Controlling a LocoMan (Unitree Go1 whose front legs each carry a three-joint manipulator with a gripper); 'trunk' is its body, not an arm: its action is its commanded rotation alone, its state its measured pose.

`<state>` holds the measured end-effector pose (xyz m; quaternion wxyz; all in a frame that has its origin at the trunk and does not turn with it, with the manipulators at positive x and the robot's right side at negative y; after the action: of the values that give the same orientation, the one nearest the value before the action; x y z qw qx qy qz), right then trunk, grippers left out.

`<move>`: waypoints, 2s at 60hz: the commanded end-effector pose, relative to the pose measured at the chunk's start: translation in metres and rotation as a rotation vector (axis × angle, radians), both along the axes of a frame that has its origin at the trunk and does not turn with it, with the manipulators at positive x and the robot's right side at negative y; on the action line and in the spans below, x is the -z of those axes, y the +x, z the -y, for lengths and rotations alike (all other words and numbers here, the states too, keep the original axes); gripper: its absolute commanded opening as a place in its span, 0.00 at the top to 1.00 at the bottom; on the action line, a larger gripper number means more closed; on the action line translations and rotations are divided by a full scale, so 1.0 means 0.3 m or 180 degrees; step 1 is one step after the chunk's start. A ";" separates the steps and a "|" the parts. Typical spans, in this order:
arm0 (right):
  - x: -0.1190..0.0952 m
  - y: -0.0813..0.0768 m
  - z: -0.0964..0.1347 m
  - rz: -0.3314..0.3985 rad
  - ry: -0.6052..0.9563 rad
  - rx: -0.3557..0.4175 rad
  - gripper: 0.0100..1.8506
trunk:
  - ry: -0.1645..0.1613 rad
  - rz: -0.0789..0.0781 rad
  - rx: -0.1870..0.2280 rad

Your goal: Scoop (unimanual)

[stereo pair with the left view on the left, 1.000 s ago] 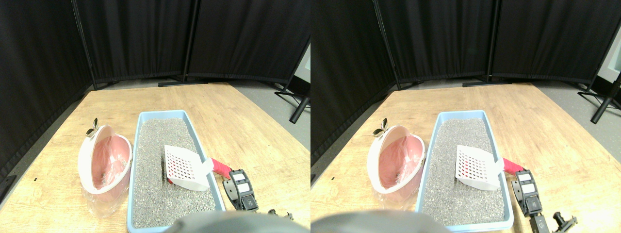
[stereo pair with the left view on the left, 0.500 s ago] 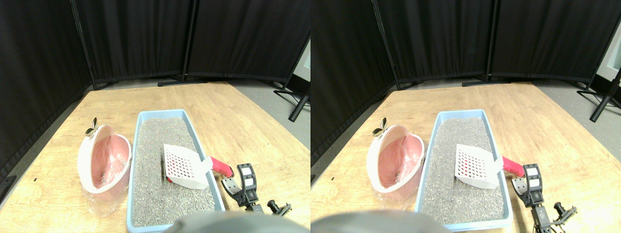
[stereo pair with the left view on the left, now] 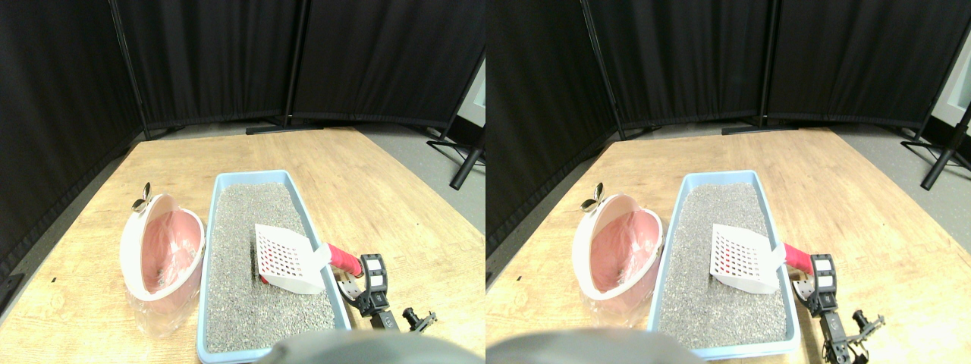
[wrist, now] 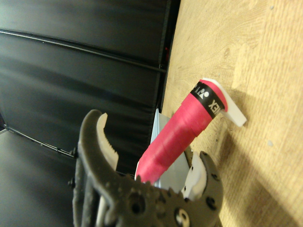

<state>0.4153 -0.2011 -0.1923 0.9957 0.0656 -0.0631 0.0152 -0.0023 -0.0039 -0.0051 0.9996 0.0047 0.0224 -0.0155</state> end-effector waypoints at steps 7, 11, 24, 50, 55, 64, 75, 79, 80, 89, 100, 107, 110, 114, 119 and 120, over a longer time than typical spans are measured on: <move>-0.003 0.027 0.005 0.0017 0.0018 0.0006 0.55 | -0.0059 -0.0044 -0.0034; -0.006 0.038 0.004 -0.0062 0.0006 0.0060 0.54 | -0.0061 -0.0042 -0.0031; -0.012 0.079 0.012 -0.0181 0.0074 0.0051 0.54 | -0.0066 -0.0053 -0.0022; 0.018 0.165 0.023 -0.0418 0.0351 0.0184 0.53 | -0.0119 -0.0100 -0.0067; 0.022 0.171 0.021 -0.0440 0.0344 0.0169 0.53 | -0.0123 -0.0099 -0.0077; 0.027 0.177 0.015 -0.0503 0.0319 0.0122 0.53 | -0.0124 -0.0104 -0.0086; 0.027 0.180 0.008 -0.0522 0.0319 0.0084 0.57 | -0.0141 -0.0099 -0.0109; 0.026 0.181 0.006 -0.0518 0.0325 0.0068 0.59 | -0.0149 -0.0095 -0.0122; 0.026 0.181 0.005 -0.0520 0.0316 0.0068 0.60 | -0.0149 -0.0095 -0.0122; 0.026 0.184 0.001 -0.0467 0.0249 -0.0011 0.66 | -0.0150 -0.0093 -0.0136; 0.027 0.189 -0.007 -0.0240 0.0258 -0.0178 0.78 | -0.0157 -0.0095 -0.0137; 0.026 0.194 -0.011 -0.0080 0.0206 -0.0250 0.98 | -0.0163 -0.0095 -0.0138; 0.025 0.195 -0.009 -0.0057 0.0192 -0.0251 0.98 | -0.0162 -0.0098 -0.0135; 0.024 0.200 -0.006 -0.0012 0.0208 -0.0281 0.98 | -0.0164 -0.0098 -0.0130; 0.017 0.202 -0.002 -0.0048 0.0175 -0.0243 0.98 | -0.0174 -0.0093 -0.0132; 0.015 0.202 -0.001 -0.0052 0.0166 -0.0245 0.98 | -0.0174 -0.0093 -0.0132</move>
<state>0.4743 -0.1977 -0.2030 0.9909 0.1129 -0.0401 0.0617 -0.0039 -0.0039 -0.0039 0.9996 -0.0128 0.0269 0.0007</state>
